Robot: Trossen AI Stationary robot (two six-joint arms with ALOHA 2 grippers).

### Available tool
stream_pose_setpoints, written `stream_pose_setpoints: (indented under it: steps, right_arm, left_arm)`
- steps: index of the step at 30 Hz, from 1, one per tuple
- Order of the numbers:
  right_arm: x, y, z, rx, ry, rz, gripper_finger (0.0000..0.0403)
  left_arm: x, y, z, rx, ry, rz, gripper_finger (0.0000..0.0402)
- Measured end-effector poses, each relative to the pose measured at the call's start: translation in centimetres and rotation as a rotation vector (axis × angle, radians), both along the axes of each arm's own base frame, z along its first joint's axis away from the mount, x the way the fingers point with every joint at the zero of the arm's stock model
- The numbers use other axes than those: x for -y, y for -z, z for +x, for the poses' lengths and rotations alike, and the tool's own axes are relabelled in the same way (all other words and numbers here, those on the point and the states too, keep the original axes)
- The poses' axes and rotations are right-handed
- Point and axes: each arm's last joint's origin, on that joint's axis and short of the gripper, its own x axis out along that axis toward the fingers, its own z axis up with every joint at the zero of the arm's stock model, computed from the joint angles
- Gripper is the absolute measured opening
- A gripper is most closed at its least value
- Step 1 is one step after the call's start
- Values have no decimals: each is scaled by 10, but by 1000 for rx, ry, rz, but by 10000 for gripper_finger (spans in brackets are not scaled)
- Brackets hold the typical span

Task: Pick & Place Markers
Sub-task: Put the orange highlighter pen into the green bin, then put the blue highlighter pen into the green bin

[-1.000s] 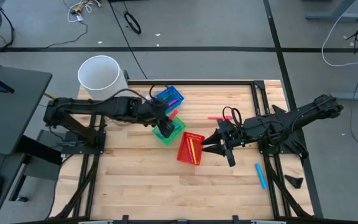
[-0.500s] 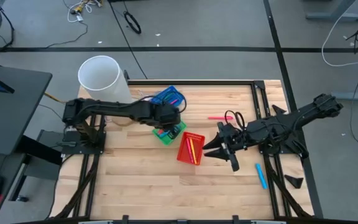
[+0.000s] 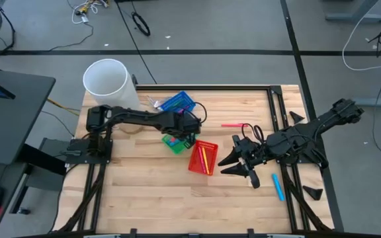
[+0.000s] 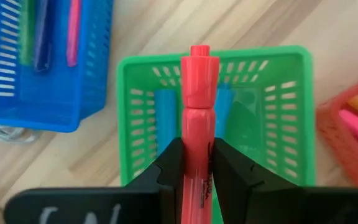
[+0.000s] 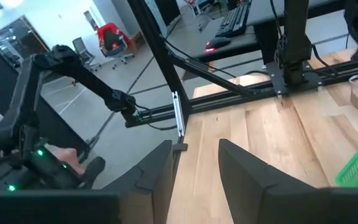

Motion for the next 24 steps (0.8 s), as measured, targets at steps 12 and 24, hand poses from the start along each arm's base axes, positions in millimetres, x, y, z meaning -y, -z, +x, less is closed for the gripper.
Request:
stream_pose_setpoints:
  steps: [12,24]
  right_arm:
    - [0,0,0,-5,1,-2,132]
    - [0,0,0,-3,4,-2,132]
  left_arm:
    - [1,11,3,-29,8,-34,113]
    - [1,11,3,-27,8,-38,171]
